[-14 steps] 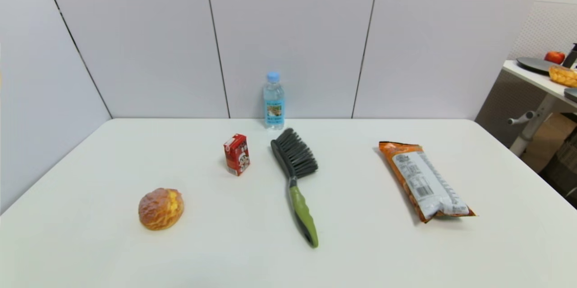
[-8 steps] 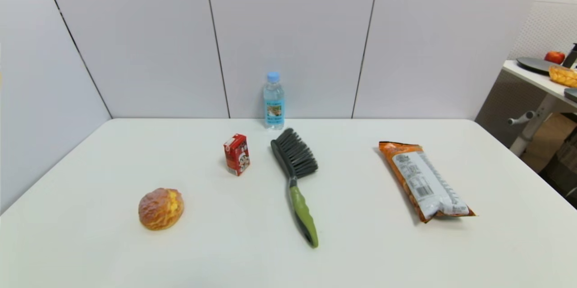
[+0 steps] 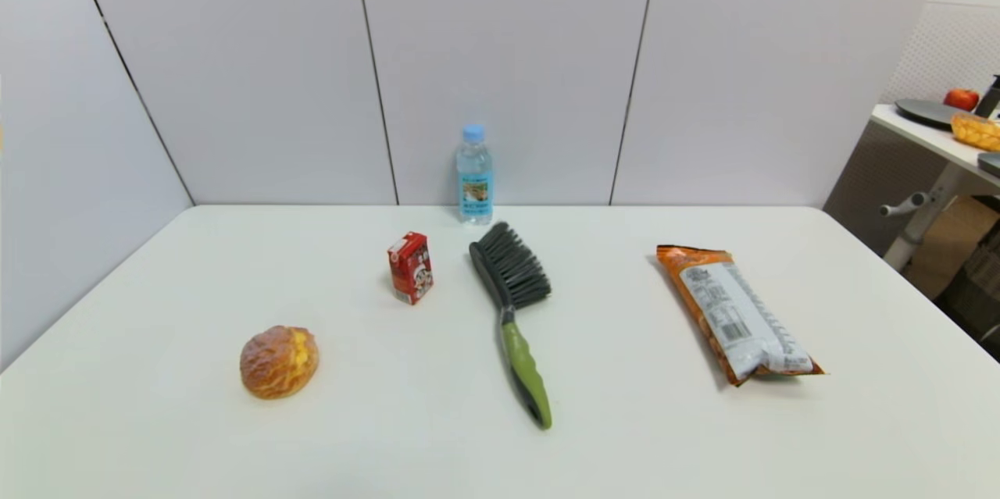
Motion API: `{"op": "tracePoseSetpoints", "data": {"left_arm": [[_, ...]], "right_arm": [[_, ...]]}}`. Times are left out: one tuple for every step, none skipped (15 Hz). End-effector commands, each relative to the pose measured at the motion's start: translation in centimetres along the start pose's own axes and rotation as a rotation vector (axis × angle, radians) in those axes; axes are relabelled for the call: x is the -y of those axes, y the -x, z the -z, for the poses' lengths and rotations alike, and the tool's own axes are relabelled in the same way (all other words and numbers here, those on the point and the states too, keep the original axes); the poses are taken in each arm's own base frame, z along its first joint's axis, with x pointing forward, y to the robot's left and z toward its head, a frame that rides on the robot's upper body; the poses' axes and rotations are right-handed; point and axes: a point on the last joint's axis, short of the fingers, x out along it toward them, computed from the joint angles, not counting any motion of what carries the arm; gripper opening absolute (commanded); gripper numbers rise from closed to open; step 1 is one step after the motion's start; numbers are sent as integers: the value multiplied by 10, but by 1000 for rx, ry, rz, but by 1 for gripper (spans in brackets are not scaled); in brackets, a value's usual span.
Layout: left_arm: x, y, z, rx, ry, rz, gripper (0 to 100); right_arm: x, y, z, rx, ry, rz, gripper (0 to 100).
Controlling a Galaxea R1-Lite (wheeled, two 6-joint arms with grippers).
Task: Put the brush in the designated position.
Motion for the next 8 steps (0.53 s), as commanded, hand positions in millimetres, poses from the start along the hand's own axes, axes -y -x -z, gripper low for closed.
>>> {"op": "tracePoseSetpoints", "data": {"left_arm": [[0,-11,-42,-64,-85,4,100],[0,-25,-71,-103,-123,35,100],[0,-39,-93,-134,-172,65,100],[2,-54,-115,-162,-222,92,100],[5,-68,-138,-177,-261,135,100],[10,-83,-162,-177,-282,194,100],[17,-94,-190,-153,-297,269,100],[33,-109,-221,-143,-318,396,100]], "right_arm": [[0,0,0,-3,1,1,100],[0,0,0,-3,1,-1,100],[0,0,0,-3,1,1,100],[0,0,0,-3,1,-1,100],[0,0,0,-3,1,1,100],[0,0,0,-3,1,1,100],[0,0,0,-3,1,-1,100],[0,0,0,-3,1,-1,100]]}}
